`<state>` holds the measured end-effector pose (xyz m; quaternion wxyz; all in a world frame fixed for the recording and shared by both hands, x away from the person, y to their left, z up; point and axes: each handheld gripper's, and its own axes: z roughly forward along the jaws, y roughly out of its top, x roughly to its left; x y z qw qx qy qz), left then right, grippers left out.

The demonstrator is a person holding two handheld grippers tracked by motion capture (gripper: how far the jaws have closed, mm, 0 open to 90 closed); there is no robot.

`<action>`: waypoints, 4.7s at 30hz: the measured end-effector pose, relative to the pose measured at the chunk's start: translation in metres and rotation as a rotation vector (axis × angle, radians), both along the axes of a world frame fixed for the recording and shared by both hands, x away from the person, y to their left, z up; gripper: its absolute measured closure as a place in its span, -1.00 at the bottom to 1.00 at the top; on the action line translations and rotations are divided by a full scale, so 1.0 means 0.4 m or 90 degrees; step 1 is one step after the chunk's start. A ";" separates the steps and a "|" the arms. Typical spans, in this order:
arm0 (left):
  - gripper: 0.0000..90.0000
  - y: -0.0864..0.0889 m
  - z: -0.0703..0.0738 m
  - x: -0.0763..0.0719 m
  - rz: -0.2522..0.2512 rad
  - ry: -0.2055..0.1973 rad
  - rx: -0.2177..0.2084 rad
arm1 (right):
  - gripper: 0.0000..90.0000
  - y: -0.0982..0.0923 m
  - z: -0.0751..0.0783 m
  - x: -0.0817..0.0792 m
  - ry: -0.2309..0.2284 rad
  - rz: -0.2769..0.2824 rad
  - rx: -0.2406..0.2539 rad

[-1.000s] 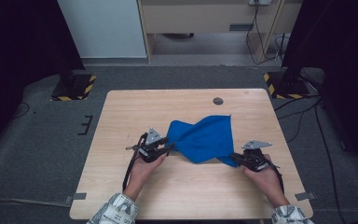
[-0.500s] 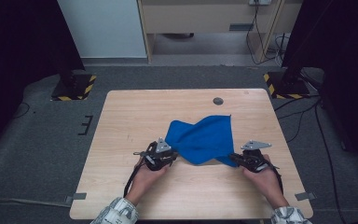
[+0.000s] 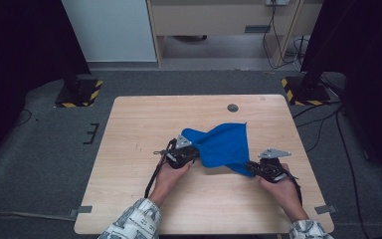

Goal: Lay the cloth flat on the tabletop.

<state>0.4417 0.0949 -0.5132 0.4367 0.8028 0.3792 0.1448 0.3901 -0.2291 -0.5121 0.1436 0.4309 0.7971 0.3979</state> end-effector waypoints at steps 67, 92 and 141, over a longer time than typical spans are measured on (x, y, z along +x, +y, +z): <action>0.93 0.083 0.004 -0.202 -0.051 0.031 0.055 | 0.90 -0.024 0.018 -0.133 -0.045 0.025 -0.042; 0.93 0.088 -0.001 -0.254 -0.059 0.053 0.066 | 0.88 -0.064 0.017 -0.194 -0.052 0.015 -0.049; -0.38 0.116 0.004 -0.235 -0.001 0.040 0.073 | -0.53 -0.069 -0.025 -0.183 -0.041 -0.047 -0.093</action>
